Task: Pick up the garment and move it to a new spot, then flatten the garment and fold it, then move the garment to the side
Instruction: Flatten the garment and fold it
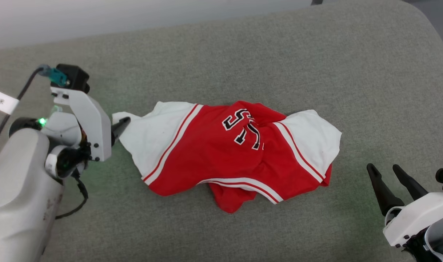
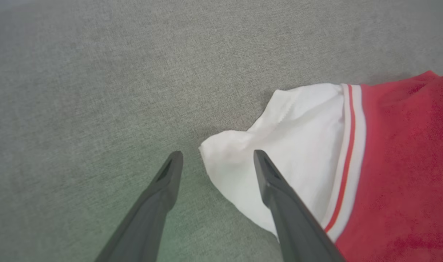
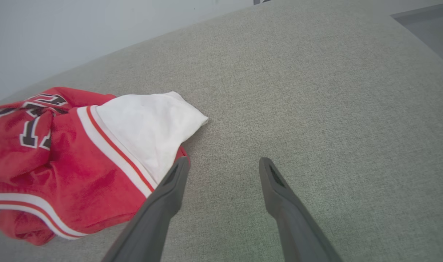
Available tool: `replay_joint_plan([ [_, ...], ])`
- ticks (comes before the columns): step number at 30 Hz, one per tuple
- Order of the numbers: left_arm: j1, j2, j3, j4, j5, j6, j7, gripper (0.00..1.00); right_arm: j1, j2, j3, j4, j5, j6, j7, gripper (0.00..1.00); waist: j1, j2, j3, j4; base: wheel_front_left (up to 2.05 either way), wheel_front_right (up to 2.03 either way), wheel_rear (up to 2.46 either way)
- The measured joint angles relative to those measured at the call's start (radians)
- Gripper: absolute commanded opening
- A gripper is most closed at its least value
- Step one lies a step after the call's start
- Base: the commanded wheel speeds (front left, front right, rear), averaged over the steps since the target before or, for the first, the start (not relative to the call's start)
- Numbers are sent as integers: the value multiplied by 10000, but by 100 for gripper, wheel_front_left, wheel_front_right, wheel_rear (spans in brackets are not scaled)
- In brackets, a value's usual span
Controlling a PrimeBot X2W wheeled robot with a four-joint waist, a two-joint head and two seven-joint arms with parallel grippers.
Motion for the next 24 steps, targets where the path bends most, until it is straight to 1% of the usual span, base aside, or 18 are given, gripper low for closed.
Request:
replay_joint_plan([
  [5, -142, -100, -192, 631, 59, 71, 240, 100, -58, -10, 23, 77, -4, 0, -29, 100, 0, 0, 195, -104, 0, 0, 0],
  [11, -491, -194, -433, 1358, 253, 79, 257, 100, -245, -31, 82, 88, -8, 0, -10, 100, 0, 0, 307, -45, 0, 0, 0],
  [19, -1252, -568, -729, 2433, 161, -10, 144, 100, -309, -84, 86, 59, -19, 0, 81, 100, 0, 0, 478, 48, 0, 0, 0],
  [22, -1494, -830, -819, 2777, 65, -21, 79, 99, -381, -96, 88, 29, -19, 0, 123, 100, 0, 0, 536, 72, 0, 0, 0],
  [23, -1581, -897, -865, 2892, 19, -21, 82, 92, -428, -104, 90, 13, -21, 0, 144, 100, 0, 0, 555, 78, 0, 0, 0],
  [24, -1659, -928, -945, 2978, 15, -23, 94, 52, -444, -113, 94, 4, -21, 0, 184, 100, 0, 0, 575, 83, 0, 0, 0],
])
